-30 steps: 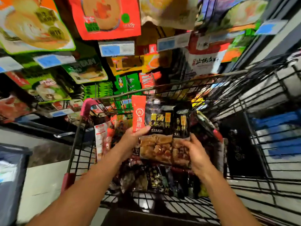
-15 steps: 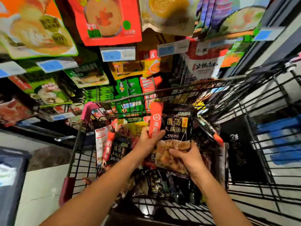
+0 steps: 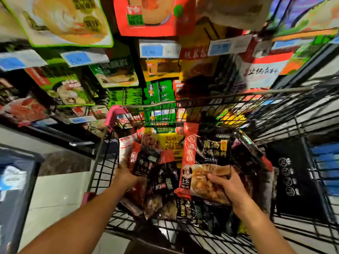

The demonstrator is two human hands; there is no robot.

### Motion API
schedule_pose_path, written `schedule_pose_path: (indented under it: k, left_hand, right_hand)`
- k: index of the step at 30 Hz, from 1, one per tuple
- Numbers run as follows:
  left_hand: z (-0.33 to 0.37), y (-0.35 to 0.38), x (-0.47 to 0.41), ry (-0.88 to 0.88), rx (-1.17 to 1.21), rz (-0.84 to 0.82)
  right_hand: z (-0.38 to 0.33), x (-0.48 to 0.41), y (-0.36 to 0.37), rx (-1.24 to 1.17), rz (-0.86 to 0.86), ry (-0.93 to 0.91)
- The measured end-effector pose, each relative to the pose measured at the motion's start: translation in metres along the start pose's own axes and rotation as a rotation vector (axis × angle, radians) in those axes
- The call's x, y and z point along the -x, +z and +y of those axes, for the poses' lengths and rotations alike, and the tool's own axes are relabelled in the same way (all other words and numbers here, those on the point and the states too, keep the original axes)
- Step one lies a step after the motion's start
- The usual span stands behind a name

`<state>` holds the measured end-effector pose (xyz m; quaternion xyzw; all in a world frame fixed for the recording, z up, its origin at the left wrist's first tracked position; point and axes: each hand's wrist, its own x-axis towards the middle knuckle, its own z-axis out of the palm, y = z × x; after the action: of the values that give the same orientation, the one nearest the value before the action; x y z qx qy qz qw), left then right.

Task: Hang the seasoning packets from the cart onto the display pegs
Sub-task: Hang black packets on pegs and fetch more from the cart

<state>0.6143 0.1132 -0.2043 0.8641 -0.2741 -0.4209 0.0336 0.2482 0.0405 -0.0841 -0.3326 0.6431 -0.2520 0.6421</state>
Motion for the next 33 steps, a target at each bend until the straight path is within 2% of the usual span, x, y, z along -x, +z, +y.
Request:
schedule_pose_path:
  k: [5, 10, 12, 16, 22, 26, 31, 33]
  left_hand:
    - [-0.016, 0.025, -0.037, -0.010, 0.022, -0.011]
    - [-0.034, 0.039, -0.075, -0.006, 0.225, -0.073]
    - [-0.011, 0.026, -0.051, 0.024, 0.221, -0.074]
    - [0.019, 0.013, -0.020, 0.098, 0.017, -0.143]
    - [0.033, -0.001, 0.012, 0.251, 0.141, -0.166]
    - [0.062, -0.017, 0.036, 0.339, 0.325, -0.170]
    - [0.090, -0.058, 0.054, 0.357, 0.796, -0.065]
    - [0.105, -0.062, 0.064, 0.380, 0.850, -0.041]
  right_hand:
    - [0.002, 0.002, 0.000, 0.027, 0.003, 0.001]
    - [0.000, 0.001, 0.004, 0.037, -0.026, 0.007]
    - [0.002, 0.000, 0.006, 0.042, -0.045, 0.016]
    - [0.006, -0.003, 0.009, 0.051, -0.067, 0.033]
    - [0.008, -0.002, 0.002, 0.065, -0.060, 0.032]
    - [0.005, 0.000, -0.002, 0.038, -0.040, 0.020]
    - [0.002, 0.000, -0.004, -0.028, -0.014, -0.050]
    - [0.002, 0.000, -0.003, -0.037, -0.027, -0.068]
